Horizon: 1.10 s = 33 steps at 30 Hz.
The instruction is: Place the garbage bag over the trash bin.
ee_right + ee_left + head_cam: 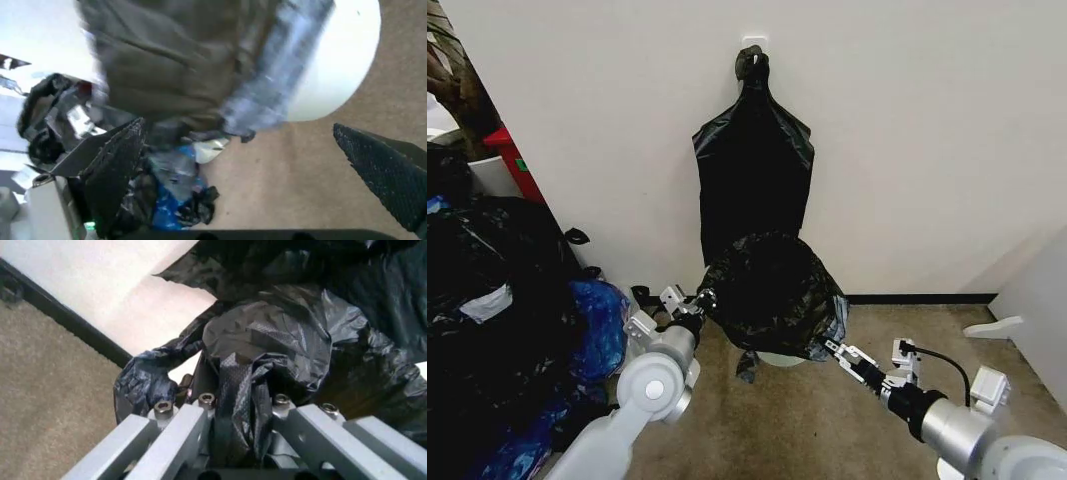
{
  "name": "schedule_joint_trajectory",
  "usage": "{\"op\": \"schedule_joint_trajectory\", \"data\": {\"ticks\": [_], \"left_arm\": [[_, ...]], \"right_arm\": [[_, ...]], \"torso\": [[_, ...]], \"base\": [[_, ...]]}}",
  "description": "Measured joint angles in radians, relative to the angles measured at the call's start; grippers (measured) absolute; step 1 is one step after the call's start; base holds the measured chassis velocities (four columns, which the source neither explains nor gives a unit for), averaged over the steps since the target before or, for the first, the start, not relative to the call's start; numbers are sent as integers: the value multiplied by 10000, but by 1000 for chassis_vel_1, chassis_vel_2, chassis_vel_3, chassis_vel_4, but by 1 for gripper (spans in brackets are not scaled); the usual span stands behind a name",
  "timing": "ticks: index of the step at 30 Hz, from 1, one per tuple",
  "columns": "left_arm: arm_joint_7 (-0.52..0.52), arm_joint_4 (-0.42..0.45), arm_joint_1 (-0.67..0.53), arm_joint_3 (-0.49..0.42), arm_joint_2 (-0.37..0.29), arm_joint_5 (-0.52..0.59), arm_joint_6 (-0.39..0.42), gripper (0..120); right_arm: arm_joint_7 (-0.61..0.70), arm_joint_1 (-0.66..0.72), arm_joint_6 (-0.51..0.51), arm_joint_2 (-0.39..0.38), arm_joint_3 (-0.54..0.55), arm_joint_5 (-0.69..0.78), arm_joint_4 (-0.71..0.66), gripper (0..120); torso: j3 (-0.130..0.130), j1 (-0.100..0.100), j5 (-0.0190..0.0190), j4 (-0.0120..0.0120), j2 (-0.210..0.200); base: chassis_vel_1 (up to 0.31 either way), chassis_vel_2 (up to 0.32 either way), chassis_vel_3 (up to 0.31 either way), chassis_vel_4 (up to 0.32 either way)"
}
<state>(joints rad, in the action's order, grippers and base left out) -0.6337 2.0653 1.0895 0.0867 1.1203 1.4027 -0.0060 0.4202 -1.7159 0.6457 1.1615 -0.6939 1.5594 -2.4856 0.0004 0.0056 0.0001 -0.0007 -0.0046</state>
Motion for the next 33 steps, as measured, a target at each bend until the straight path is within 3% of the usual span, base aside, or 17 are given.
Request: {"op": "schedule_joint_trajectory", "data": {"ticks": [11, 20, 33], "left_arm": [[-243, 203, -26, -167, 264, 141, 159, 5], [-373, 680, -8, -38, 278, 945, 221, 5], [-349, 818, -99, 9, 268, 1334, 307, 5]], "right_arm": [[-15, 652, -407, -98, 687, -1361, 1024, 100], [50, 1326, -432, -221, 1057, -1946, 2317, 100], [-540, 1358, -88, -215, 1209, -2330, 2814, 100]], "torso": [[0, 0, 2, 2, 0], [0, 0, 3, 2, 0], [1, 0, 1, 2, 0]], "base": [[0, 0, 0, 0], [0, 0, 0, 0], [0, 0, 0, 0]]}}
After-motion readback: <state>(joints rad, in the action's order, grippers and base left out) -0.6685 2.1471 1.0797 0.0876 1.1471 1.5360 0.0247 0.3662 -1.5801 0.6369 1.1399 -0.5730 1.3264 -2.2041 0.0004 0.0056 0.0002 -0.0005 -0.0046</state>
